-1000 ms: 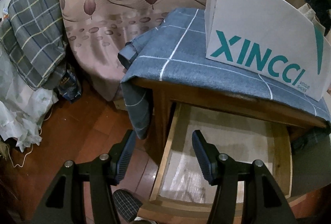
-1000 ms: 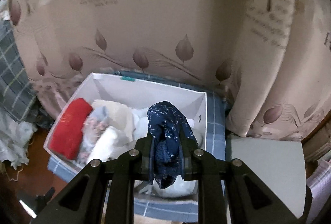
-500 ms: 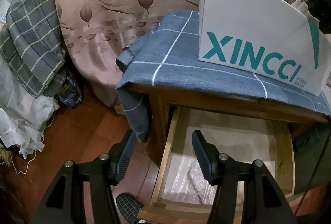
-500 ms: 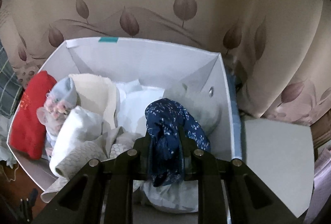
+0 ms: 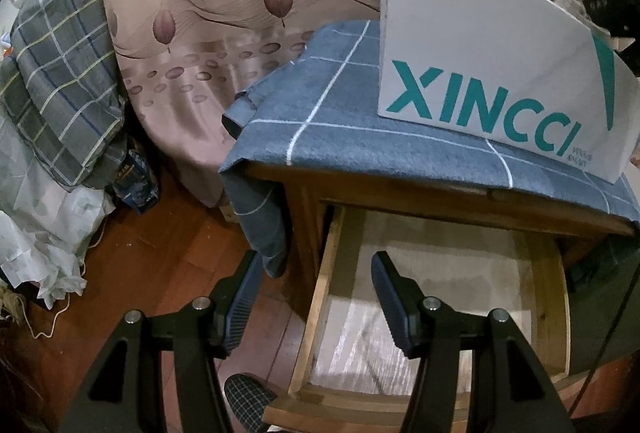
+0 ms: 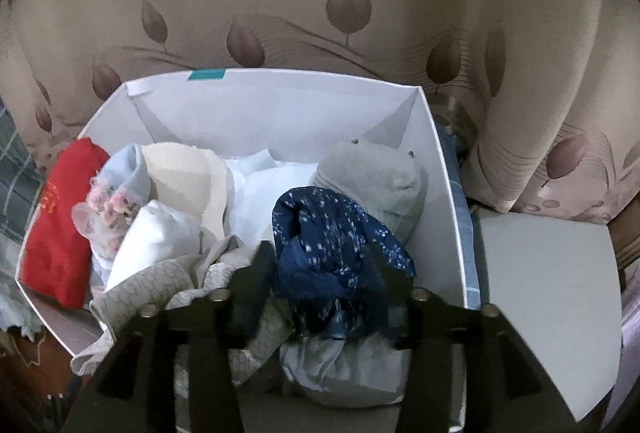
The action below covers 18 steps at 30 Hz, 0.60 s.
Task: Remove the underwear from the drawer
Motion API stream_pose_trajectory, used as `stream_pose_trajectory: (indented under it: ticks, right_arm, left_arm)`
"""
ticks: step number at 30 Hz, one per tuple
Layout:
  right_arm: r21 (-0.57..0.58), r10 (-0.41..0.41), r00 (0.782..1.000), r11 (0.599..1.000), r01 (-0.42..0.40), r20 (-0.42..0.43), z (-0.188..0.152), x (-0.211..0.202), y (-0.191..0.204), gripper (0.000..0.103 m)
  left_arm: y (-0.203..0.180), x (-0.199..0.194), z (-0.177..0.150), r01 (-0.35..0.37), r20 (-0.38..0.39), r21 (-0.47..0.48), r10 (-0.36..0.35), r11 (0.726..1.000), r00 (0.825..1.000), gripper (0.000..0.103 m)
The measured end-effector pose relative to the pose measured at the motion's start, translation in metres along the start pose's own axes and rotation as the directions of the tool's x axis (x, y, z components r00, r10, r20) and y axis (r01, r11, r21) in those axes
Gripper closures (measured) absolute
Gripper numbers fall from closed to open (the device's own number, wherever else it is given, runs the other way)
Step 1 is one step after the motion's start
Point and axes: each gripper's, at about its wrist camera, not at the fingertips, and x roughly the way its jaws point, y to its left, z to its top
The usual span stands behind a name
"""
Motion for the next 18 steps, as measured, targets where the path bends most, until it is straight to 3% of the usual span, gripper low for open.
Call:
stream_pose_trajectory:
  ticks: [4,7,12,18]
  right_arm:
    - [0.004,-0.017,0.999,1.0,0.017,0.03,0.0,-0.014,-0.003,0.027]
    - [0.014,-0.008,0.999,1.0,0.008,0.051,0.0,-0.027,-0.006,0.02]
    - [0.007,0.014,0.993,1.0,-0.015,0.114,-0.009,-0.062,-0.006,0.013]
    - [-0.011,0.065,0.978,0.998,-0.064,0.201,-0.054,-0.104,-0.008,0.003]
  left_arm:
    - [-0.001,0.001,0.0,0.004,-0.001,-0.003,-0.004,1.0,1.0,0.045]
    - [-0.006,0.002,-0.002,-0.003,-0.001,0.005,0.003,1.0,1.0,0.045]
    - [-0.015,0.002,-0.005,-0.014,0.002,0.039,0.014,0.999,1.0,0.045]
    - [-0.018,0.004,-0.007,-0.024,-0.002,0.059,0.024,0.998,1.0,0.045]
